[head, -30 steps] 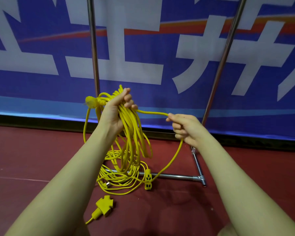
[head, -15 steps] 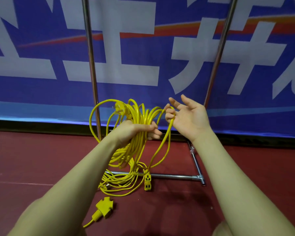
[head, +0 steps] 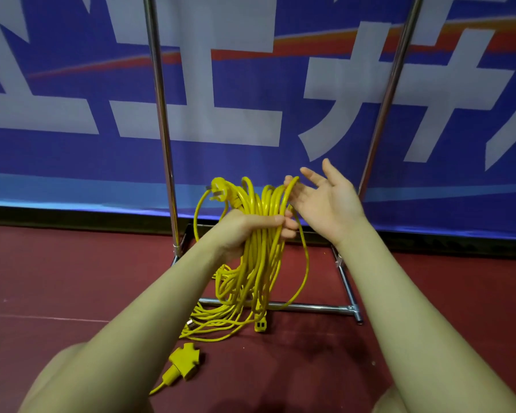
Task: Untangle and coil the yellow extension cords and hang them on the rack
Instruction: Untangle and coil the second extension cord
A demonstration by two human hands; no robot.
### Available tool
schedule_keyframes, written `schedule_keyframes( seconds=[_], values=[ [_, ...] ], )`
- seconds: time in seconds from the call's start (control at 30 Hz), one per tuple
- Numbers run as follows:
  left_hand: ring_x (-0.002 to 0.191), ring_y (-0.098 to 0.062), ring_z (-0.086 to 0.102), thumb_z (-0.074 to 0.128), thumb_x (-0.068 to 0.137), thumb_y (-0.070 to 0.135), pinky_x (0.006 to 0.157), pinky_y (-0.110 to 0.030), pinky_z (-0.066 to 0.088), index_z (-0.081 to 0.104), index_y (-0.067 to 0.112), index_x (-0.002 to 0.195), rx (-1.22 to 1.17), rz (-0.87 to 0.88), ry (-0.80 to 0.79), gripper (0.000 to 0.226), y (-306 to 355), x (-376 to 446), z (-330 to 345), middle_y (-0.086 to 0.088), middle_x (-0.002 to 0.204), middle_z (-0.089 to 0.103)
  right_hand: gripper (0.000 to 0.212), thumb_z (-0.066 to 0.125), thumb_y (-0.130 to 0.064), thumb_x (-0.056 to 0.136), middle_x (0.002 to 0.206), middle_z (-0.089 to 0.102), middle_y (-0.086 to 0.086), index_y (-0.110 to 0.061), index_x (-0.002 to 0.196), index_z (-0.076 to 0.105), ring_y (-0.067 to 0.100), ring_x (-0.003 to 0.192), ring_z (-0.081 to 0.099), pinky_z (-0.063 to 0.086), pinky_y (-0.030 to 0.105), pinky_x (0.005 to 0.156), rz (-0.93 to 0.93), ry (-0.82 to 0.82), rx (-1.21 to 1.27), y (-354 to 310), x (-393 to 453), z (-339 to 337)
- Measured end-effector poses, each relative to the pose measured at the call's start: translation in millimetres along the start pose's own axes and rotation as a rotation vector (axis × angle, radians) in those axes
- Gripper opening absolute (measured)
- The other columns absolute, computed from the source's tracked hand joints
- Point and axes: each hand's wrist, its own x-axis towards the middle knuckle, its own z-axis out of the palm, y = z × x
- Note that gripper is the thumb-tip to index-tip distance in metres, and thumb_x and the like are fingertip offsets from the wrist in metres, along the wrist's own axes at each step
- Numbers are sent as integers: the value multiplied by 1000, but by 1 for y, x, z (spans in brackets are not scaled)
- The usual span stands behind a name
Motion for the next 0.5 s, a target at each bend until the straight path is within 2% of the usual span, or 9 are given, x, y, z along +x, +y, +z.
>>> schedule_keyframes(
  seconds=[0.07, 0.13, 0.23, 0.3, 0.37, 0.5],
  values=[
    [65, -12, 70, 42, 93, 1, 59, -23, 56, 61, 4, 94, -146, 56, 57, 19, 4, 3, 0, -4, 74, 73, 26, 43, -33, 99, 98, 57, 18, -8, 102, 48, 27, 92, 59, 48, 34, 84, -15, 18, -98, 4, 2, 0],
    [69, -12, 71, 40, 95, 3, 64, -24, 57, 60, 5, 95, -323, 127, 124, 20, 8, 8, -2, -4, 80, 74, 21, 42, -27, 99, 93, 58, 16, -8, 97, 49, 26, 88, 59, 48, 33, 80, 10, 30, -195, 11, 2, -2],
    [73, -11, 71, 37, 97, 3, 67, -24, 56, 57, 8, 97, -507, 240, 224, 20, 15, 15, -9, 0, 85, 74, 21, 42, -21, 99, 89, 63, 12, -6, 92, 57, 24, 79, 61, 48, 31, 75, 61, -31, -486, 21, 0, -5],
    [76, -10, 71, 38, 98, 3, 68, -24, 57, 56, 8, 97, -575, 292, 266, 18, 18, 16, -15, -1, 79, 74, 20, 46, -18, 97, 89, 66, 8, -7, 92, 61, 24, 78, 62, 49, 30, 76, 71, -97, -651, 27, -1, -7],
    [87, -6, 67, 39, 98, 3, 71, -26, 56, 55, 8, 98, -613, 325, 296, 17, 20, 16, -19, -1, 77, 74, 15, 50, -16, 96, 91, 67, 7, -10, 93, 62, 22, 81, 62, 49, 32, 81, 89, -159, -778, 32, -1, -7],
    [92, -6, 64, 41, 97, 3, 75, -27, 55, 55, 8, 100, -622, 342, 314, 16, 23, 13, -21, -3, 83, 74, 7, 58, -9, 91, 88, 66, 4, -14, 93, 62, 17, 80, 62, 49, 30, 81, 67, -211, -864, 42, -1, -7]
  ],
)
